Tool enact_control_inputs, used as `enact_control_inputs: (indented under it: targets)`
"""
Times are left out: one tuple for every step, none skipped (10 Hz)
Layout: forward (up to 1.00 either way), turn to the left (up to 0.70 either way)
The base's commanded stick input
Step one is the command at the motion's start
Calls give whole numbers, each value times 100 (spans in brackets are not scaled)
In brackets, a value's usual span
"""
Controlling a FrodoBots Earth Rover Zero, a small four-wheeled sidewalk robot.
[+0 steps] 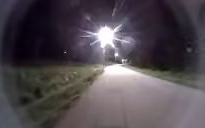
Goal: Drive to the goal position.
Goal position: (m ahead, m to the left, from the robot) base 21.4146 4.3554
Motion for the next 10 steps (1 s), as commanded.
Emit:
enact_control_inputs:
  targets:
    - [70,-14]
    - [70,-14]
    - [70,-14]
    - [70,-14]
    - [70,-14]
    - [70,-14]
    - [70,-14]
    - [70,-12]
    - [70,-2]
    - [70,0]
